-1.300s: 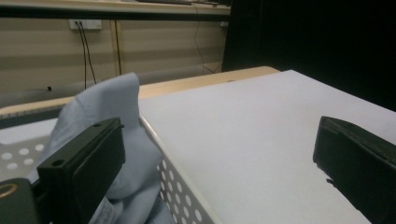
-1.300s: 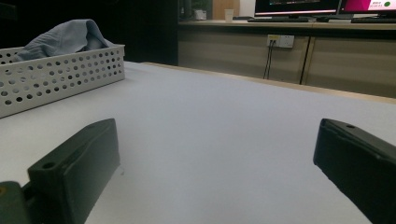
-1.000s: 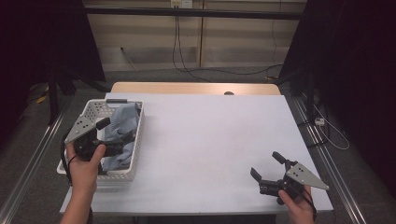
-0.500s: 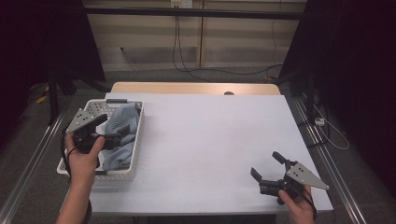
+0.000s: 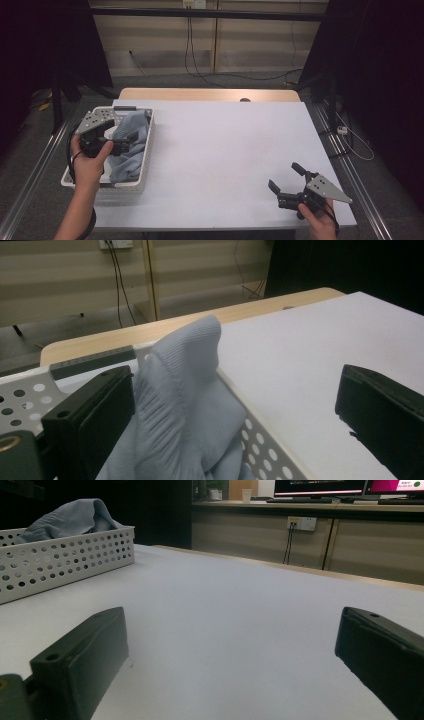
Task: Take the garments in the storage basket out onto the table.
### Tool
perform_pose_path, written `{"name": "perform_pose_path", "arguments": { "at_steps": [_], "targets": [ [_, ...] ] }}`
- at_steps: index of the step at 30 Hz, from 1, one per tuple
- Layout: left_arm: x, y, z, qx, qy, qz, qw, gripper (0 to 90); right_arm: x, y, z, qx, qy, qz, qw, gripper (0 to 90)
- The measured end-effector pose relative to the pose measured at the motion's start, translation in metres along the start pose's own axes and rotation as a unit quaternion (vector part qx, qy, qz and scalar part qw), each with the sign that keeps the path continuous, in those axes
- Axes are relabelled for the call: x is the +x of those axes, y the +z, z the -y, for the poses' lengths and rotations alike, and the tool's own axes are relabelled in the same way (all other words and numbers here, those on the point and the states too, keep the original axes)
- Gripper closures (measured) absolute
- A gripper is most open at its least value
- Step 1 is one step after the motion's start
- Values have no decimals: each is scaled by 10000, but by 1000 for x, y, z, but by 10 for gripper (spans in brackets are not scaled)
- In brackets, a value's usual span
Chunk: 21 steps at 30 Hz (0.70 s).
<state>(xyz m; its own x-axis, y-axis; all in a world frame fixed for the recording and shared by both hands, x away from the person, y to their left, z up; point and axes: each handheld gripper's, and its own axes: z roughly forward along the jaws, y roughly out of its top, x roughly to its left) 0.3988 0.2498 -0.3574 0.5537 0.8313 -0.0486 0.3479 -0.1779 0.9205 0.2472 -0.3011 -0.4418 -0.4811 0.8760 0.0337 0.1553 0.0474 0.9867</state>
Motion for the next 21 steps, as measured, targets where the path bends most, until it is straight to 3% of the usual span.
{"name": "perform_pose_path", "arguments": {
  "at_steps": [8, 21],
  "targets": [
    [7, 3, 1, 24, -108, -28, 9999, 28, 0, 0, 0, 11, -8, -9, 10000, 2],
    [20, 16, -2, 332, -17, -89, 9994, 28, 0, 0, 0, 12, -12, -16, 10000, 2]
  ]
}}
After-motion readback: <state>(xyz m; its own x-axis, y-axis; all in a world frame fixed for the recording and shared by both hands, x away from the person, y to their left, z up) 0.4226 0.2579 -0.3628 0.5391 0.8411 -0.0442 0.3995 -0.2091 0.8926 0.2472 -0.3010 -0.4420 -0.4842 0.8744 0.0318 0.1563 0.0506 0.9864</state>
